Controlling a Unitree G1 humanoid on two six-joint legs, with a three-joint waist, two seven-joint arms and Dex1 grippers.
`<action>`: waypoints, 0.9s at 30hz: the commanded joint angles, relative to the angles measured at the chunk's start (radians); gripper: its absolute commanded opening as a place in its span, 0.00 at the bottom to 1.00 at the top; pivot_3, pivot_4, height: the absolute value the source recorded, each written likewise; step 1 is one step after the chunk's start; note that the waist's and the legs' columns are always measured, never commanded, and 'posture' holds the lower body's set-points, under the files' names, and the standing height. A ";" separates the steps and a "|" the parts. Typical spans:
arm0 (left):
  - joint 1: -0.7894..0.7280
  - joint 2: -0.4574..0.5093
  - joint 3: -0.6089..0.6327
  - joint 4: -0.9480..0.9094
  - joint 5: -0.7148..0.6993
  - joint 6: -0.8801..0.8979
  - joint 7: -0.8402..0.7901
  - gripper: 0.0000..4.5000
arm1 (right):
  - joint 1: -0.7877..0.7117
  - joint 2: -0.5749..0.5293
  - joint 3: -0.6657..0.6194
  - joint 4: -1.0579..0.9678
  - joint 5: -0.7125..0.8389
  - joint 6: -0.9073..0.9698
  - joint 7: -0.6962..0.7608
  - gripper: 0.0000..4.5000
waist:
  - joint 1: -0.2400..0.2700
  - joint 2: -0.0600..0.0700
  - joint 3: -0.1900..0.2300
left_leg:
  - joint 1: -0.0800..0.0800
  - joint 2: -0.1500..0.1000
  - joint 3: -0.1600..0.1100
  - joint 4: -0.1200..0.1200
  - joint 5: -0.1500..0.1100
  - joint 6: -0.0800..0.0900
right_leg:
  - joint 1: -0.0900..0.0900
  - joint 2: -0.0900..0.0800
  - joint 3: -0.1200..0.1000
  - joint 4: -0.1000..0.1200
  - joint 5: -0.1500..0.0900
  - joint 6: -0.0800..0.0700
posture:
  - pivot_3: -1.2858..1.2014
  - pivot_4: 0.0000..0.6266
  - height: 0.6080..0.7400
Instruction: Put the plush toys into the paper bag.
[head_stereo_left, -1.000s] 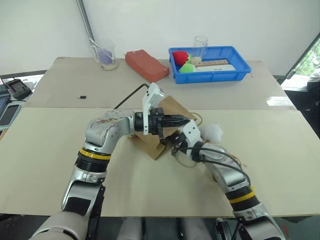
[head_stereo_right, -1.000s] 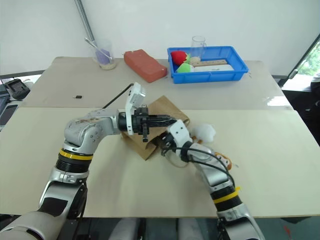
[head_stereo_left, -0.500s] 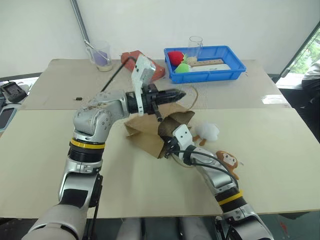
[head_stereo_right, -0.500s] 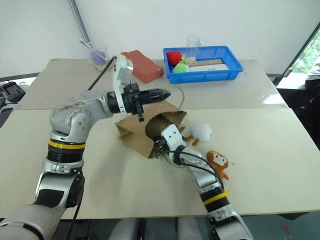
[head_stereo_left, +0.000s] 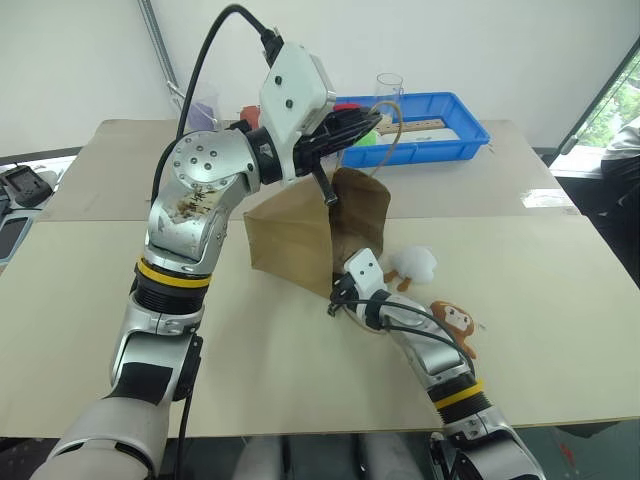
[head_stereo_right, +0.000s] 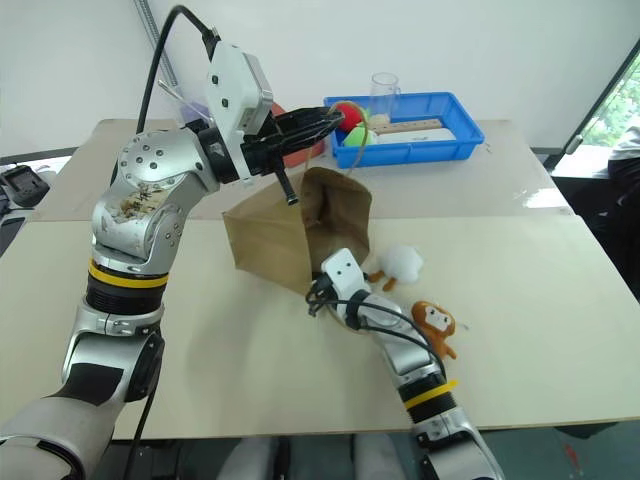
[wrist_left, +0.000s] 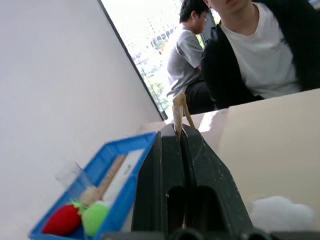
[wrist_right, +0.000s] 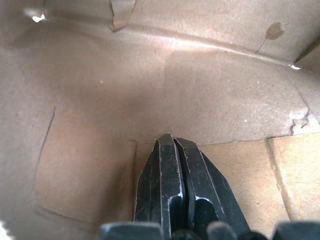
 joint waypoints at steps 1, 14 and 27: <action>-0.025 -0.002 0.004 -0.007 0.032 -0.075 0.011 0.00 | 0.013 -0.006 0.004 0.054 -0.020 0.036 0.001 0.01 | 0.000 0.000 0.000 | 0.000 0.000 0.000 0.000 0.000 0.000 | 0.000 0.000 0.000 0.000 0.000 0.000 | 0.52 0.24 1.00; 0.221 0.023 -0.037 -0.199 -0.132 0.183 -0.108 0.00 | 0.019 -0.029 -0.010 -0.159 0.036 0.060 0.082 0.14 | 0.000 0.000 0.000 | -0.003 0.000 -0.001 0.000 0.000 0.000 | -0.004 0.000 0.000 0.006 0.000 0.000 | 0.52 0.24 1.00; 0.268 0.029 -0.052 -0.246 -0.172 0.248 -0.127 0.00 | 0.141 -0.440 -0.102 -0.699 0.174 0.293 0.344 1.00 | 0.006 0.000 0.000 | -0.003 0.000 -0.001 0.000 0.000 0.000 | -0.001 0.000 -0.001 -0.001 -0.001 0.001 | 0.52 0.24 1.00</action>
